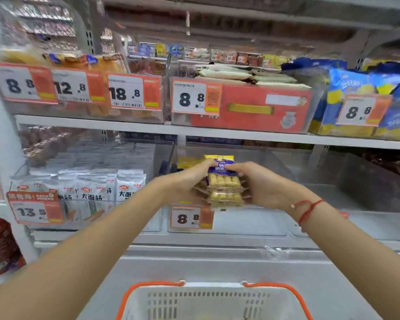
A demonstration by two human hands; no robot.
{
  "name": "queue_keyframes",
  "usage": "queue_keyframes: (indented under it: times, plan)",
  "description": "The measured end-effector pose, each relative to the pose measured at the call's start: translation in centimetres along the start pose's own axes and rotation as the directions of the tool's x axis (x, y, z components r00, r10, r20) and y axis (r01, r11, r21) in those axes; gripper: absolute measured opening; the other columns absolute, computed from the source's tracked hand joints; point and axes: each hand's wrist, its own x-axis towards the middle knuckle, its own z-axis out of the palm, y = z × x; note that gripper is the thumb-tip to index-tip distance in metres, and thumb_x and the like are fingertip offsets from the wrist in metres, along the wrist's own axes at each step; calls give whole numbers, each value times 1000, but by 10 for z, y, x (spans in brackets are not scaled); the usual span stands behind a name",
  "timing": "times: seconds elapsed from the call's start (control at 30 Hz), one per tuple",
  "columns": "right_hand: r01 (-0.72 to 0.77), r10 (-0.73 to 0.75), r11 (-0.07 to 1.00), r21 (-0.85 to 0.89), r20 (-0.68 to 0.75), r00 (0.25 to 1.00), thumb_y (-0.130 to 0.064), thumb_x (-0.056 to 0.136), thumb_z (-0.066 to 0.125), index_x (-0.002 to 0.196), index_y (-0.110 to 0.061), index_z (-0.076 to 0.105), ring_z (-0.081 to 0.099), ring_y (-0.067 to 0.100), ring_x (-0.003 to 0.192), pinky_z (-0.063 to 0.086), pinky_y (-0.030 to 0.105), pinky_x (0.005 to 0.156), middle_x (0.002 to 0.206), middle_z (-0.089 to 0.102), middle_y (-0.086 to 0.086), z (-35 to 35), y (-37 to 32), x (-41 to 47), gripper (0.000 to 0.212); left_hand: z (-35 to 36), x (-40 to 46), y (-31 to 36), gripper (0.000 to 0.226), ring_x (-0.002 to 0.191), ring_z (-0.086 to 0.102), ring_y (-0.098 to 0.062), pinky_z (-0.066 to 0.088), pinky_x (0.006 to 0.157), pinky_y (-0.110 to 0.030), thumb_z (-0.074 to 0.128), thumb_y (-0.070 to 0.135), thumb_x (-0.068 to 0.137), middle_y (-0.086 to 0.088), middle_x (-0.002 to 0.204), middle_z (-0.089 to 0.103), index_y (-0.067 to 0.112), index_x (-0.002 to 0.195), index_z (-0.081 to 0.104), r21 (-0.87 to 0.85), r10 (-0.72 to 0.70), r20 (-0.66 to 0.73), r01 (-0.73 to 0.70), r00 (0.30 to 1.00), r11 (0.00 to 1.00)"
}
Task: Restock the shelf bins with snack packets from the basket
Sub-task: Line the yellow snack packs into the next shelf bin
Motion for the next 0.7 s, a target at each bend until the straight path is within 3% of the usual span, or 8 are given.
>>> queue_keyframes:
  times: [0.13, 0.27, 0.37, 0.43, 0.53, 0.6, 0.7]
  plan:
    - [65, -66, 997, 33, 33, 997, -35, 93, 54, 99, -17, 59, 56, 11, 57, 43, 24, 56, 70, 61, -2, -17, -3, 36, 20, -21, 37, 13, 35, 86, 61, -22, 48, 93, -36, 42, 42, 98, -7, 92, 68, 14, 106, 61, 111, -20, 3, 19, 1000, 994]
    - [167, -167, 986, 16, 17, 986, -33, 94, 55, 107, -13, 64, 62, 17, 86, 47, 33, 84, 97, 68, 5, -32, 5, 77, 25, -41, 80, 17, 37, 102, 58, -13, 43, 89, -29, 47, 43, 97, 1, 114, 67, 20, 122, 60, 265, 57, -31, -47, 998, 963]
    - [197, -199, 978, 72, 31, 979, -23, 93, 58, 113, -14, 62, 63, 23, 105, 46, 40, 98, 113, 68, 8, -44, 13, 108, 22, -55, 114, 16, 50, 121, 49, -12, 38, 103, -33, 54, 53, 90, 7, 135, 53, 27, 132, 52, 439, 57, -54, -27, 997, 898]
    - [199, -207, 972, 125, 51, 977, -14, 88, 63, 113, -19, 63, 62, 23, 111, 47, 41, 99, 116, 68, 5, -51, 16, 131, 25, -63, 128, 14, 67, 128, 43, -14, 30, 111, -35, 58, 62, 82, 9, 143, 44, 28, 138, 46, 587, 37, -56, 3, 998, 810]
    - [187, -199, 972, 144, 68, 978, -6, 84, 66, 125, -17, 57, 60, 24, 115, 46, 44, 100, 120, 66, 5, -53, 21, 165, 44, -72, 144, 12, 59, 121, 43, -16, 33, 97, -26, 59, 53, 87, 5, 133, 47, 22, 136, 47, 756, 114, -124, 20, 986, 655]
    - [177, -188, 978, 111, 99, 977, -2, 86, 64, 126, -20, 56, 59, 23, 115, 45, 44, 98, 122, 65, 6, -50, 28, 184, 45, -78, 155, 6, 69, 135, 33, -21, 31, 107, -32, 62, 56, 83, 2, 145, 41, 22, 141, 43, 838, 177, -174, 51, 969, 543]
    - [145, -160, 983, 114, 140, 977, 2, 86, 61, 119, -23, 59, 58, 24, 115, 46, 45, 95, 122, 65, 7, -46, 40, 202, 41, -84, 173, -12, 71, 140, 17, -26, 22, 112, -44, 57, 69, 78, 0, 148, 34, 20, 131, 53, 975, 258, -132, 79, 957, 206]
